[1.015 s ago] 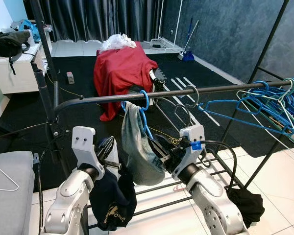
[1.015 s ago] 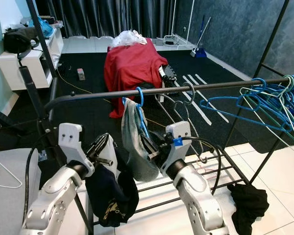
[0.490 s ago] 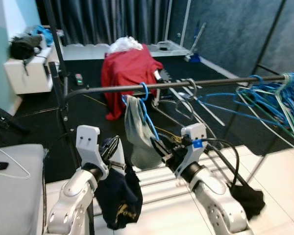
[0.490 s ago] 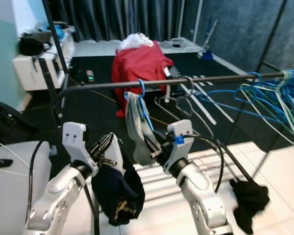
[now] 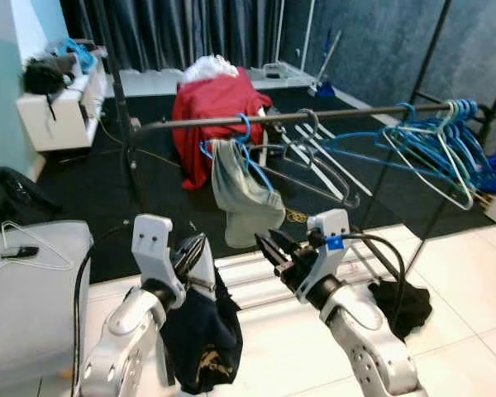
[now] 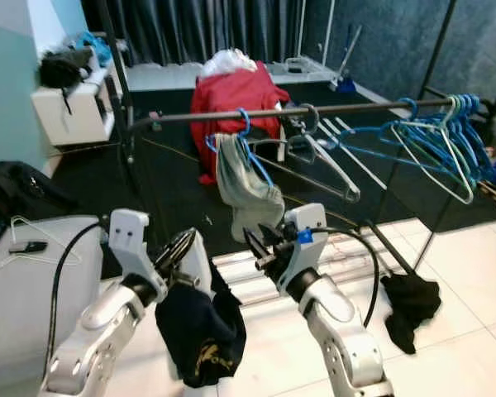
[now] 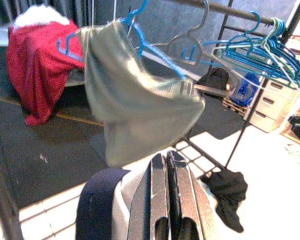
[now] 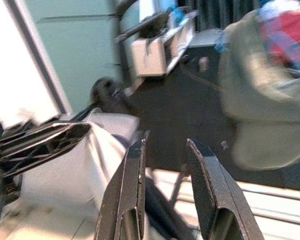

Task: Hang hanger

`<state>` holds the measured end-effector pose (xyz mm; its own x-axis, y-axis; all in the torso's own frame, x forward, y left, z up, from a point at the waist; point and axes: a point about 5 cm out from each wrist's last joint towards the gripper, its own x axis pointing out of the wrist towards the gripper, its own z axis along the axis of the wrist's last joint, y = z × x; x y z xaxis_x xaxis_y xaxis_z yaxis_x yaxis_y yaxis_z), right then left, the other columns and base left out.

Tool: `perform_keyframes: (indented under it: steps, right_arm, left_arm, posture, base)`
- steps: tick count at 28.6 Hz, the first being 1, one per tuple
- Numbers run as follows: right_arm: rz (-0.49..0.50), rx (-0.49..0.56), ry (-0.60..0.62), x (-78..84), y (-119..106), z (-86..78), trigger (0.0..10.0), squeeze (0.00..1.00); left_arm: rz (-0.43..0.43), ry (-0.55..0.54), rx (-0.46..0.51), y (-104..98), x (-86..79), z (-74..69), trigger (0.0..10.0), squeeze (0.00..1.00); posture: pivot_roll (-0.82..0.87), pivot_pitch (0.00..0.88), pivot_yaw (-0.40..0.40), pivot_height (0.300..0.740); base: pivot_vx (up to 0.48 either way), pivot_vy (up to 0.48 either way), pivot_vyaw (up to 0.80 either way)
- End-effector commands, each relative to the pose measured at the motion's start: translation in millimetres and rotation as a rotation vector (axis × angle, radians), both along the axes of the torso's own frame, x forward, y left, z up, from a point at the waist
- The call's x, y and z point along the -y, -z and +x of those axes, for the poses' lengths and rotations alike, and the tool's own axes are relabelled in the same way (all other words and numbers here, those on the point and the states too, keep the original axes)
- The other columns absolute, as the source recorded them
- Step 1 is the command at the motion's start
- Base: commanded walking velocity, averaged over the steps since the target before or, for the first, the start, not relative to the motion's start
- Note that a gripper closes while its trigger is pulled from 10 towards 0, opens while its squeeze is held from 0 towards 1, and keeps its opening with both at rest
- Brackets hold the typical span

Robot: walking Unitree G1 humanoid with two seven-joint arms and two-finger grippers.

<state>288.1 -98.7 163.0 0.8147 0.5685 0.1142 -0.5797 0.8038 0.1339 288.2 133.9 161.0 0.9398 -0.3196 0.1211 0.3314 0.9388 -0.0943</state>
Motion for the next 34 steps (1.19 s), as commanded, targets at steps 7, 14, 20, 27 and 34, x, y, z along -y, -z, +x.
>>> perform_keyframes:
  steps: [7,14,20,27,34]
  right_arm:
    - [0.044,-0.018,0.008,-2.5,-2,4.1,10.0,0.0]
    - [0.09,-0.029,0.039,-1.5,-4,9.1,10.0,0.0]
    - [0.103,-0.057,0.057,-3.8,3,12.9,10.0,0.0]
    - [0.083,-0.07,0.06,-3.6,9,12.2,10.0,0.0]
    - [0.078,-0.072,0.068,-1.9,10,11.6,10.0,0.0]
  left_arm:
    - [0.068,-0.025,-0.013,5,-3.8,4.0,10.0,0.0]
    - [0.056,-0.027,-0.027,8,-4.2,5.4,10.0,0.0]
    - [0.07,0.001,-0.069,14,1.8,7.4,10.0,0.0]
    - [0.078,-0.011,-0.088,15,2.6,11.8,10.0,0.0]
    - [0.068,-0.024,-0.089,14,1.8,14.0,10.0,0.0]
  posture:
    - [-0.06,0.026,-0.041,0.74]
    - [-0.07,0.03,-0.034,0.74]
    - [-0.07,0.035,-0.034,0.74]
    - [-0.07,0.035,-0.026,0.74]
    - [-0.07,0.036,-0.021,0.74]
  base:
    - [0.0,0.0,0.0]
    - [0.0,0.0,0.0]
    - [0.0,0.0,0.0]
    - [0.0,0.0,0.0]
    - [0.0,0.0,0.0]
